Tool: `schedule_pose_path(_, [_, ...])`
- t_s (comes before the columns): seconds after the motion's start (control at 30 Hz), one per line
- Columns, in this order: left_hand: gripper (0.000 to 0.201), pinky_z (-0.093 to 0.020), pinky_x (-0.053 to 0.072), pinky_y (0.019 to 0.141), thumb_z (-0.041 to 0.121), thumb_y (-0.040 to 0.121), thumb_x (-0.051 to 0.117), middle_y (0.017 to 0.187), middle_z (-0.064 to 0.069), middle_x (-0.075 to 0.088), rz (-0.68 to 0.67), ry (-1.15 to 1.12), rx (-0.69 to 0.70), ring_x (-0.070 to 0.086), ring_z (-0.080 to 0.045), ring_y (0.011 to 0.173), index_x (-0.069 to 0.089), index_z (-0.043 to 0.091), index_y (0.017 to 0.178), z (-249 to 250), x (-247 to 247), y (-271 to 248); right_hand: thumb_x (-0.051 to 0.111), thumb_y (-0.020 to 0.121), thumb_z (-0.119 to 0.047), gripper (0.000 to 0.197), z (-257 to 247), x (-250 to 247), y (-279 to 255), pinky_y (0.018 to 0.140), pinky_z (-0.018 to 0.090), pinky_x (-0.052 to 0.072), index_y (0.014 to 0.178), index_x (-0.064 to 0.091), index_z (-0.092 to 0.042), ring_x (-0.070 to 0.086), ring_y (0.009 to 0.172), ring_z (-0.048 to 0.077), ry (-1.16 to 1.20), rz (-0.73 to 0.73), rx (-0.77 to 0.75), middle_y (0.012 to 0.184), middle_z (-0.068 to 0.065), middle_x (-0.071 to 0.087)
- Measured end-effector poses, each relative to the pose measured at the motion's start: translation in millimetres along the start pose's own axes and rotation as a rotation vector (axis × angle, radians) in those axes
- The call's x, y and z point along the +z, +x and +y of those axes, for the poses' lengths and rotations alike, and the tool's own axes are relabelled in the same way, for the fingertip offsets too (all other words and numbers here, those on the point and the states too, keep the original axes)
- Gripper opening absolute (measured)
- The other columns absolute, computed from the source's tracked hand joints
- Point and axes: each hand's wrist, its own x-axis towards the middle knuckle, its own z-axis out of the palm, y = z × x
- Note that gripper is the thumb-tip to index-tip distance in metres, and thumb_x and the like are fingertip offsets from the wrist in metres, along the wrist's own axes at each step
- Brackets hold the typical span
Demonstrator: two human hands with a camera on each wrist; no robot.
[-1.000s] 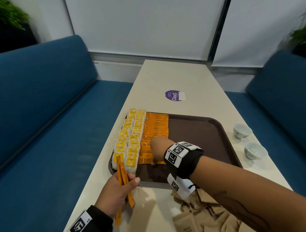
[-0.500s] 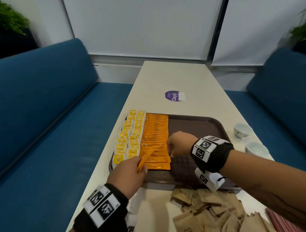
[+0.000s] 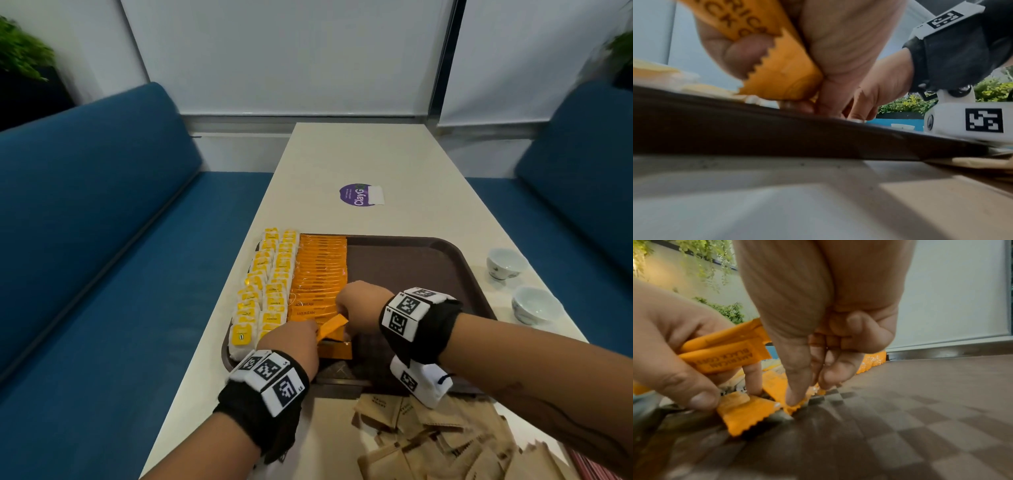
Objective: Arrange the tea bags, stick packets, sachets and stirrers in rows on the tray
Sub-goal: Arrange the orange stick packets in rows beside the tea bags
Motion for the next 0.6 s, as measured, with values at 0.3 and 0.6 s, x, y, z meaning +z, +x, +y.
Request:
schedule_pose_path(0.3, [0.037, -0.031, 0.044, 0.087, 0.006, 0.091, 0.047, 0.123, -0.008, 0.055, -0.063, 0.104, 0.005, 0.055, -0.024, 0.111, 0.044, 0.015, 0.126, 6, -5, 0, 0.072, 0.081, -0.034, 0.037, 2, 2, 8, 0.079, 0.029, 0.051, 0.107, 0.068, -0.008, 0.063, 0.097, 0.023, 0.060, -0.050, 0.037, 0.108, 0.008, 0.066])
schedule_pose_path(0.6, [0.029, -0.028, 0.042, 0.076, 0.009, 0.091, 0.046, 0.116, -0.004, 0.058, 0.035, 0.057, -0.026, 0.058, -0.022, 0.104, 0.050, 0.019, 0.119, 3, -6, 4, 0.069, 0.084, -0.027, 0.031, 2, -5, 12, 0.073, 0.028, 0.048, 0.062, 0.051, -0.013, 0.052, 0.077, 0.019, 0.085, -0.051, 0.133, 0.070, 0.000, 0.050])
